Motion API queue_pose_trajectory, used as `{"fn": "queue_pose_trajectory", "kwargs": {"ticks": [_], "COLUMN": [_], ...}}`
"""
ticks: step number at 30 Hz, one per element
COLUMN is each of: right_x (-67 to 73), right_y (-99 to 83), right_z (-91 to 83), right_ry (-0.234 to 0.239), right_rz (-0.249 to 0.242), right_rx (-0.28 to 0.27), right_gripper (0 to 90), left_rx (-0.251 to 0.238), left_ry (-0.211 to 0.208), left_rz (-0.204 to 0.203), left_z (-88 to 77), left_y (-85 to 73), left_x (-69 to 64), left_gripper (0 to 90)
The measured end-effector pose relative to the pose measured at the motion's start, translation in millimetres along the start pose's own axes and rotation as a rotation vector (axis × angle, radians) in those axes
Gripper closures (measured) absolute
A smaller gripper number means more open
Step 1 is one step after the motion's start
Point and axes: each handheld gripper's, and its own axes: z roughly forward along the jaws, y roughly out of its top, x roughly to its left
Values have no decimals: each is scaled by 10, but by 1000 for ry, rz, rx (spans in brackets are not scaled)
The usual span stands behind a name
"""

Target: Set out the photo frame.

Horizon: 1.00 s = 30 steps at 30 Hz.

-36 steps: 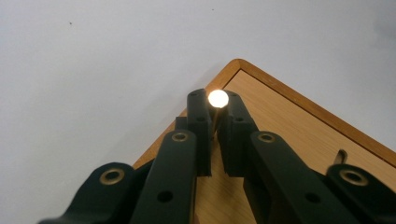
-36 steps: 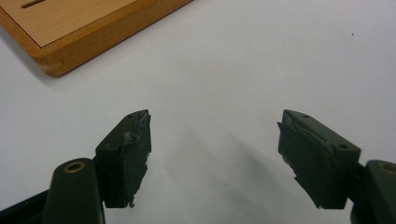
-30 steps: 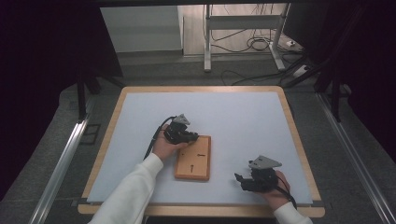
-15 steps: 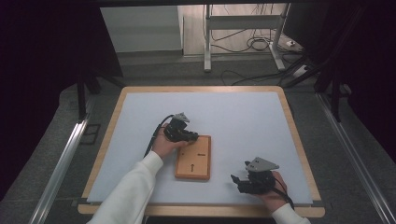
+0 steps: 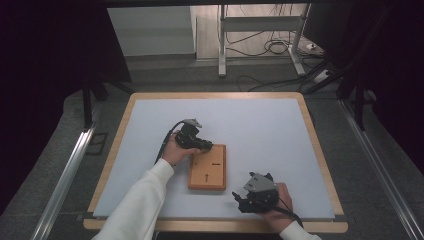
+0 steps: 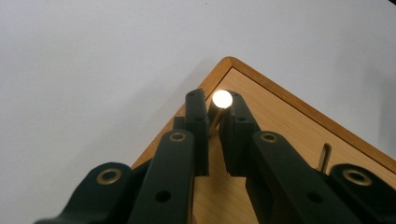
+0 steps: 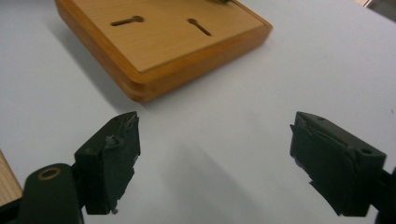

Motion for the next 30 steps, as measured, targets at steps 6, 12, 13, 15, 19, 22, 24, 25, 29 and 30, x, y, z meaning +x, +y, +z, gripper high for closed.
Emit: {"fn": "queue_pose_trajectory", "kwargs": {"ticks": [6, 12, 13, 15, 19, 22, 24, 25, 29, 30], "right_x": [197, 318, 335, 376, 419, 445, 465, 470, 500, 508], "right_y": [147, 231, 245, 275, 322, 349, 360, 365, 380, 383], "right_z": [193, 377, 396, 431, 498, 553, 581, 585, 580, 576], "right_ry": [-19, -38, -42, -49, -80, -104, -128, -137, -145, -150], "right_rz": [-99, -160, -160, -167, -196, -220, -241, -247, -295, -310], "right_rx": [26, 41, 39, 39, 44, 54, 58, 59, 41, 37], "right_gripper": [141, 131, 131, 131, 130, 135, 135, 138, 193, 204], "left_rx": [3, 3, 3, 5, 10, 17, 16, 14, 1, -5], "left_ry": [-17, -34, -38, -44, -59, -60, -56, -54, -34, -25], "left_rz": [-8, -19, -22, -20, -27, -28, -28, -29, -26, -29], "left_z": [-1, 0, -1, -4, -3, -3, -3, -4, -1, 2], "left_y": [9, 13, 12, 11, 23, 30, 30, 29, 15, 14], "left_x": [28, 56, 61, 75, 101, 102, 98, 97, 72, 56], "left_gripper": [827, 826, 826, 823, 823, 822, 823, 824, 826, 828]}}
